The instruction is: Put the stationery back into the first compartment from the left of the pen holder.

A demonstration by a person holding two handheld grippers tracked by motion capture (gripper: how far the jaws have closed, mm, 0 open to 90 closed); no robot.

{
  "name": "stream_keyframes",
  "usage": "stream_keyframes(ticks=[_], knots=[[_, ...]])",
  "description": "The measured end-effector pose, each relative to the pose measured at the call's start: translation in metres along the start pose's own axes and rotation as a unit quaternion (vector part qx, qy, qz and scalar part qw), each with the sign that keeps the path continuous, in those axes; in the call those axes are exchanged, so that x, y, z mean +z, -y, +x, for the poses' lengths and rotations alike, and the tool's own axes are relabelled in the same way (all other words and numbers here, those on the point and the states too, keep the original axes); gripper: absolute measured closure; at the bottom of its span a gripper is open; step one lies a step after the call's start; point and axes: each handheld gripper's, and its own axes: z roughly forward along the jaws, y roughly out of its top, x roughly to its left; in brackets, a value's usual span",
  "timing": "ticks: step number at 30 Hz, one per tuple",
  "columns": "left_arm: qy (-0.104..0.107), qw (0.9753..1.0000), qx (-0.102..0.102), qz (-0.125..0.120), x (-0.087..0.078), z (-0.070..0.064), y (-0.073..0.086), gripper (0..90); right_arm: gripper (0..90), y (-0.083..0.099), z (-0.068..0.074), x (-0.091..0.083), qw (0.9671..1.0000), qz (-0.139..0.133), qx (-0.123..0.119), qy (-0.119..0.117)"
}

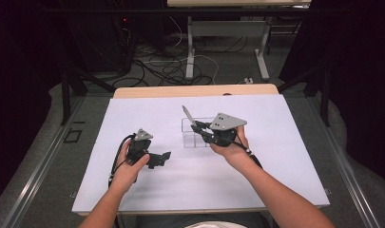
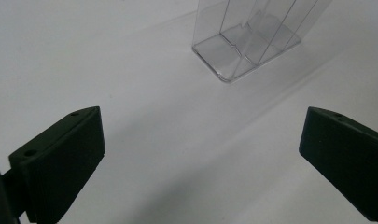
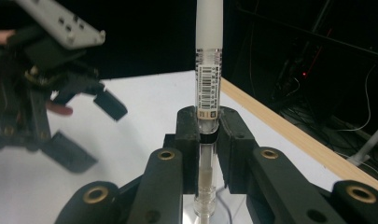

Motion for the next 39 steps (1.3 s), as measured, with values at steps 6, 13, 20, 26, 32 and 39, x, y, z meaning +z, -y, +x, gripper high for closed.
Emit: stream_keyframes(ticks=[6, 13, 20, 26, 32, 39], knots=[[0.001, 1.0000, 0.000, -0.005, -0.001, 0.000, 0.001, 0.1, 79.3, -0.013, -0.007, 0.010, 0.9996, -0.016, 0.022, 0.003], [0.001, 1.0000, 0.002, -0.005, 0.000, 0.001, 0.001, 0.1, 79.3, -0.023, -0.016, 0.029, 0.9978, -0.033, 0.055, 0.014], [0.000, 1.0000, -0.002, 0.001, 0.001, 0.002, 0.002, 0.1, 79.2, -0.019, -0.019, 0.042, 0.9962, -0.022, 0.081, 0.024], [-0.002, 1.0000, -0.002, 0.003, 0.001, 0.003, 0.003, 0.1, 79.2, -0.007, -0.020, 0.054, 0.9946, 0.002, 0.099, 0.031], [0.001, 1.0000, -0.001, 0.003, 0.002, 0.003, 0.003, 0.1, 79.2, 0.000, -0.016, 0.061, 0.9924, 0.031, 0.114, 0.033], [0.003, 1.0000, 0.001, 0.005, 0.003, 0.003, 0.003, 0.1, 79.2, 0.005, -0.013, 0.066, 0.9890, 0.047, 0.135, 0.035]])
